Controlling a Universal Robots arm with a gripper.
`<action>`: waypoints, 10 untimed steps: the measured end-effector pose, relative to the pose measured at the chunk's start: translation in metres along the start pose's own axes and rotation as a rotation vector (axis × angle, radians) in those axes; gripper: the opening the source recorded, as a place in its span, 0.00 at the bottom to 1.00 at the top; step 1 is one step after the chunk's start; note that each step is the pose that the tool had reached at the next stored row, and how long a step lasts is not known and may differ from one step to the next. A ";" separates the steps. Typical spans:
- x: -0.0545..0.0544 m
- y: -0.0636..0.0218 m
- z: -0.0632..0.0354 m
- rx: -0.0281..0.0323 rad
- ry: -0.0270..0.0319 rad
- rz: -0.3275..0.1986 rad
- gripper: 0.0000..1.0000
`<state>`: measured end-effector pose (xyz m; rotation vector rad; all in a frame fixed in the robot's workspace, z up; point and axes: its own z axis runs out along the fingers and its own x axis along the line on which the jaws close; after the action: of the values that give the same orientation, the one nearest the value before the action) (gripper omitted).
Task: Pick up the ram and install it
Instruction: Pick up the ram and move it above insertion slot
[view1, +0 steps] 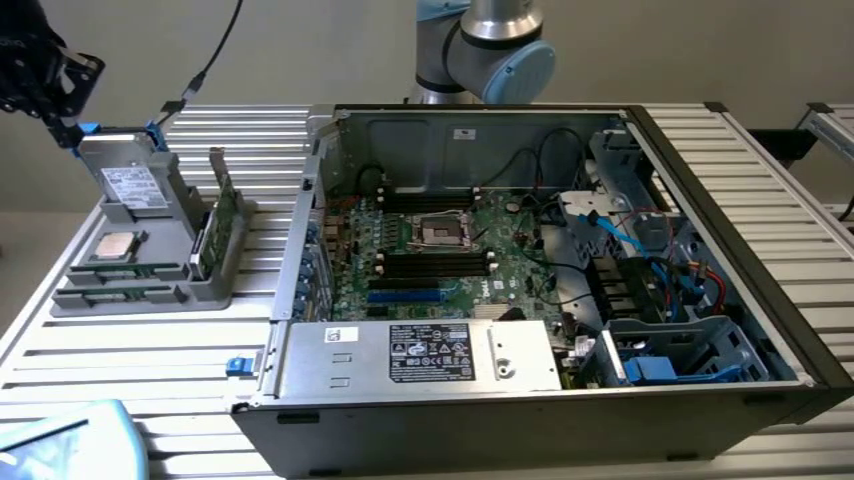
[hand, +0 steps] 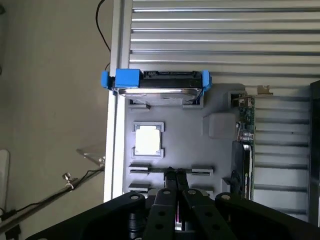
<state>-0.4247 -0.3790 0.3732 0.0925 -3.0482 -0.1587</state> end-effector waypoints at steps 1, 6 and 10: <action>0.000 0.0000 0.0004 0.0016 0.0019 -0.018 0.10; 0.000 -0.0003 0.0026 0.0093 0.0117 -0.109 0.10; 0.000 -0.0005 0.0048 0.0155 0.0196 -0.181 0.10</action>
<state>-0.4247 -0.3790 0.3683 0.3695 -3.0185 -0.1452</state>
